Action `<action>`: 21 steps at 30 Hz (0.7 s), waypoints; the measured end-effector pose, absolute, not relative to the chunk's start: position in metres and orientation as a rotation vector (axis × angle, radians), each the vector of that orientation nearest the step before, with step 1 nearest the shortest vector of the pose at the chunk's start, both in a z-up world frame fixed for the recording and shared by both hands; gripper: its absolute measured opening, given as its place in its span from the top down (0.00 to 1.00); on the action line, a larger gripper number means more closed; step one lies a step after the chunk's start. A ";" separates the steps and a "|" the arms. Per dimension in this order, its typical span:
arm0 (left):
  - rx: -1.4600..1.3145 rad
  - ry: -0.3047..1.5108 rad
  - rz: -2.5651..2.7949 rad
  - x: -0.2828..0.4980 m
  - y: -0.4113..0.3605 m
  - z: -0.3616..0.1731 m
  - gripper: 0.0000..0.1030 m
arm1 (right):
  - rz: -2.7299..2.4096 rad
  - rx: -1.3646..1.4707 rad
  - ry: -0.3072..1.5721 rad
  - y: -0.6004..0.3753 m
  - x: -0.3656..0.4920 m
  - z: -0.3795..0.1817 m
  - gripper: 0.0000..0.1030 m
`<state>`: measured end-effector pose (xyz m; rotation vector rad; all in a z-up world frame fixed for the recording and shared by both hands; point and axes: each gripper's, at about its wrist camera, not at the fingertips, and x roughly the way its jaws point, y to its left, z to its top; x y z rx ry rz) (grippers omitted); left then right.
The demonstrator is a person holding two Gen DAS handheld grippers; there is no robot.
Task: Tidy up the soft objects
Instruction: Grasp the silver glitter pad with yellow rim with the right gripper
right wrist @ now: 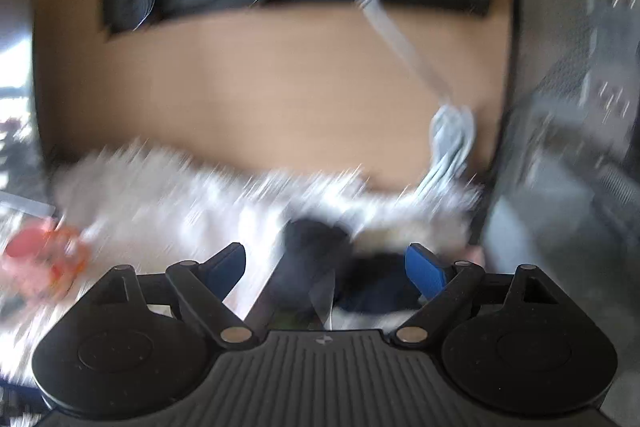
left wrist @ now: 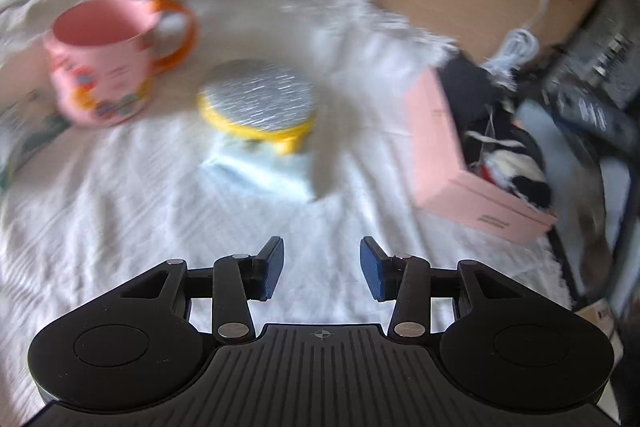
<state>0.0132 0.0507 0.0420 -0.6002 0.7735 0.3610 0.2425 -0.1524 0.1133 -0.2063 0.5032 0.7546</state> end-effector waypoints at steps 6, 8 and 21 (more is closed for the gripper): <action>-0.658 0.769 0.417 -0.014 0.067 0.029 0.55 | 0.848 -0.334 0.557 -0.135 0.189 0.083 0.15; -0.664 0.770 0.420 -0.021 0.068 0.028 0.55 | 0.883 -0.360 0.573 -0.120 0.179 0.080 0.15; -0.689 0.778 0.471 -0.080 0.083 0.028 0.55 | 1.136 -0.568 0.534 0.044 0.133 0.058 0.14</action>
